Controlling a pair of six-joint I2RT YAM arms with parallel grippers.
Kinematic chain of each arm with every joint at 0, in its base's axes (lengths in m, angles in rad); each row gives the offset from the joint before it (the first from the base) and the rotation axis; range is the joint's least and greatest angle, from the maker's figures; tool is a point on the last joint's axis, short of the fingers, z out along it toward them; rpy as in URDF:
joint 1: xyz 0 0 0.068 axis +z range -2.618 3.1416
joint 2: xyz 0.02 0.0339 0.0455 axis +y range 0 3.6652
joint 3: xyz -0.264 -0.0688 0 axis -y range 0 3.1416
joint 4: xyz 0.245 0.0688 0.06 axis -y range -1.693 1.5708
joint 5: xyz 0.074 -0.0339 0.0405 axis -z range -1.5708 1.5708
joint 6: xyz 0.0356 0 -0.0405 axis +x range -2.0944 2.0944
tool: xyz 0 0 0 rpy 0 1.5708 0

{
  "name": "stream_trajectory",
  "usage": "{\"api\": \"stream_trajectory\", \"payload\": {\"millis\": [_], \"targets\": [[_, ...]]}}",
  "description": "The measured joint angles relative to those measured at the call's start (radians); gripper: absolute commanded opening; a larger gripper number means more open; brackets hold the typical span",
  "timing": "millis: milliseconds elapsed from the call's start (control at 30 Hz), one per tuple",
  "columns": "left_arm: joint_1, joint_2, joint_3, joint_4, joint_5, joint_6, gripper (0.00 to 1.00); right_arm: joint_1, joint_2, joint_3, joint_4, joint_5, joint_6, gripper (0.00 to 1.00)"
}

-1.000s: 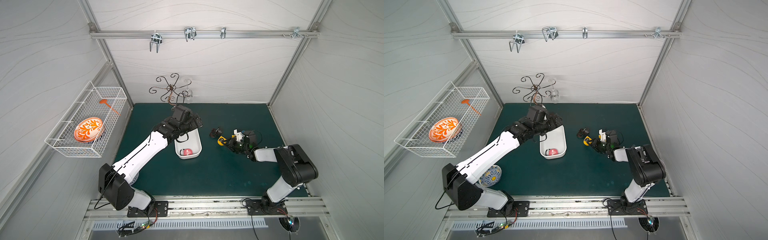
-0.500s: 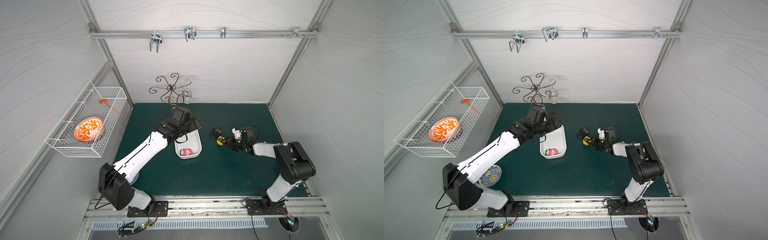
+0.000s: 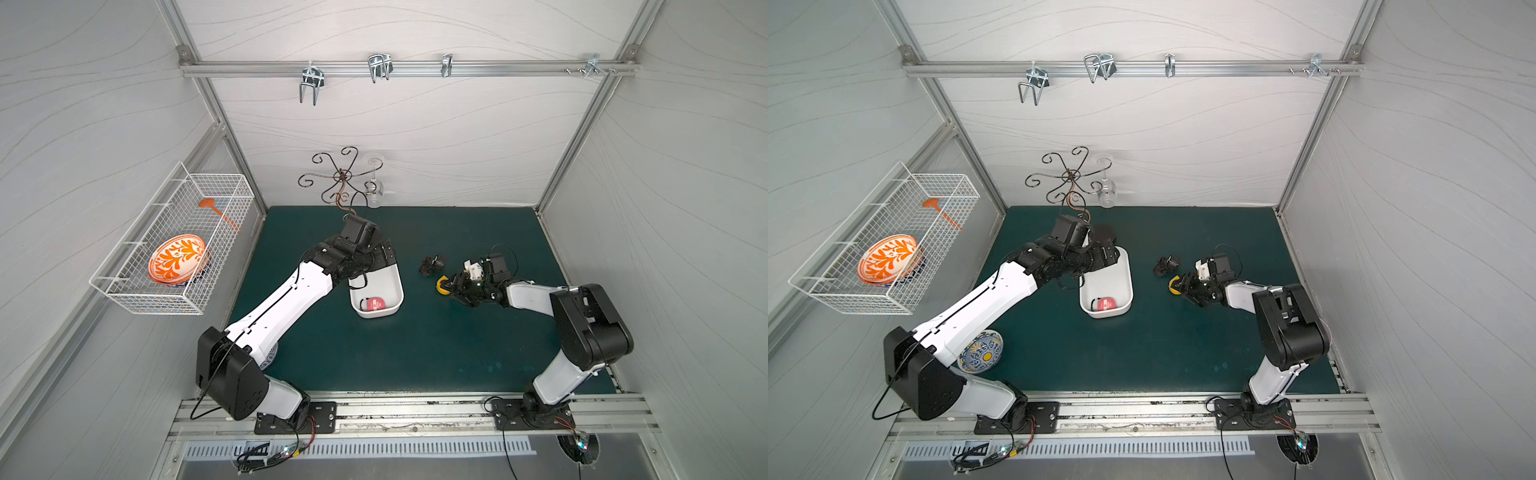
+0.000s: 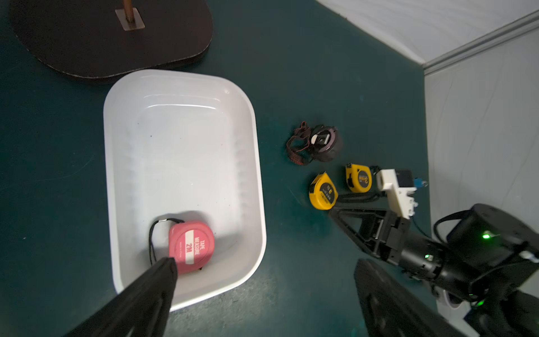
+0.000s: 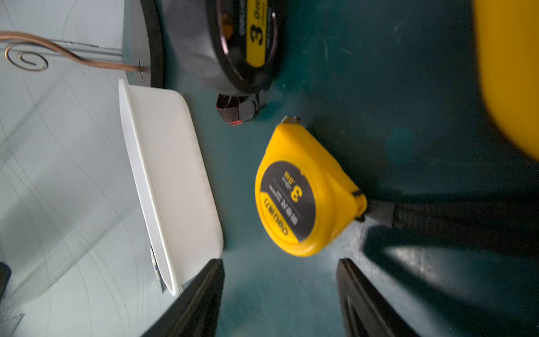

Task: Take the tape measure out of the storage box
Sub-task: Place the tape measure at the center of the board, then pick up the tape measure from the storage box.

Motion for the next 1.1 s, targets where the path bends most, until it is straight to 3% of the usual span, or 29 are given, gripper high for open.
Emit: {"api": "stream_trajectory", "payload": {"millis": [200,367,633,833,1100], "targets": [[0.009,0.122,0.035,-0.144,0.047,0.172,1.00,0.000,-0.159,0.043,-0.189,0.035,-0.076,0.99],[0.010,0.206,0.036,-0.225,0.057,0.267,1.00,0.000,-0.236,0.092,-0.312,0.049,-0.141,0.99],[0.002,0.328,0.092,-0.299,0.031,0.365,0.97,-0.010,-0.242,0.113,-0.425,0.044,-0.185,0.99],[-0.028,0.414,0.110,-0.307,-0.006,0.391,0.91,-0.049,-0.256,0.176,-0.477,0.029,-0.212,0.99],[-0.057,0.509,0.111,-0.307,-0.022,0.396,0.91,-0.096,-0.302,0.236,-0.518,0.003,-0.239,0.99]]}}
